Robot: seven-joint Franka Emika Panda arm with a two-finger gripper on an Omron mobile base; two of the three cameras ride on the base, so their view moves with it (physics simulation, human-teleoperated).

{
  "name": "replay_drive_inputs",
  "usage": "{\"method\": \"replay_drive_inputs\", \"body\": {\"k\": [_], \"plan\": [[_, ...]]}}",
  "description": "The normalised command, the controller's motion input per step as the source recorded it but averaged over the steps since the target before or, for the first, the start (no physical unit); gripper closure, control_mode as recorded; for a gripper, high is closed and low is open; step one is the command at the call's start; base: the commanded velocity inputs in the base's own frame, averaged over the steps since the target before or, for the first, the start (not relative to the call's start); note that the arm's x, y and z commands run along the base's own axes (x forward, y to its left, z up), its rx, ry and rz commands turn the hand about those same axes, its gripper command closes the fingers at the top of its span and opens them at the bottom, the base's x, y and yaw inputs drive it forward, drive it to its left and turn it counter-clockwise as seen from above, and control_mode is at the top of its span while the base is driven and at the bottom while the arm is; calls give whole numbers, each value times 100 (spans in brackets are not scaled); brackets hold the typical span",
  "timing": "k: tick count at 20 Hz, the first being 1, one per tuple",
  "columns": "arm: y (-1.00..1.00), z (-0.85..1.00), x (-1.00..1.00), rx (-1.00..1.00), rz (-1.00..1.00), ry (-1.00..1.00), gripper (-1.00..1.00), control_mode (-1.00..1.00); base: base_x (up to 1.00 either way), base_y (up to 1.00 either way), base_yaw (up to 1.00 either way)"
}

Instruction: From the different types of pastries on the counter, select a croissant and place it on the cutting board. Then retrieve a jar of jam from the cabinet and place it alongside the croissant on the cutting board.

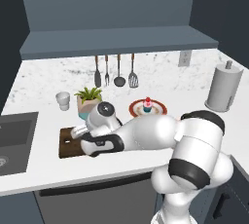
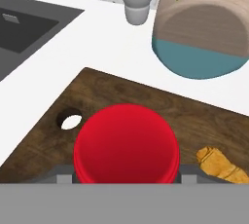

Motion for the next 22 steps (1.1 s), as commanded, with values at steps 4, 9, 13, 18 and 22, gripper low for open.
{"method": "replay_drive_inputs", "body": {"k": [4, 9, 13, 18, 22], "plan": [[0, -3, 0, 0, 0, 0, 100, -100, 0, 0, 0], [0, 0, 0, 0, 0, 0, 100, -100, 0, 0, 0], [13, -2, 0, 3, 0, 0, -100, -100, 0, 0, 0], [0, 0, 0, 0, 0, 0, -100, -100, 0, 0, 0], [0, 5, -5, 0, 0, 0, -100, -100, 0, 0, 0]]}}
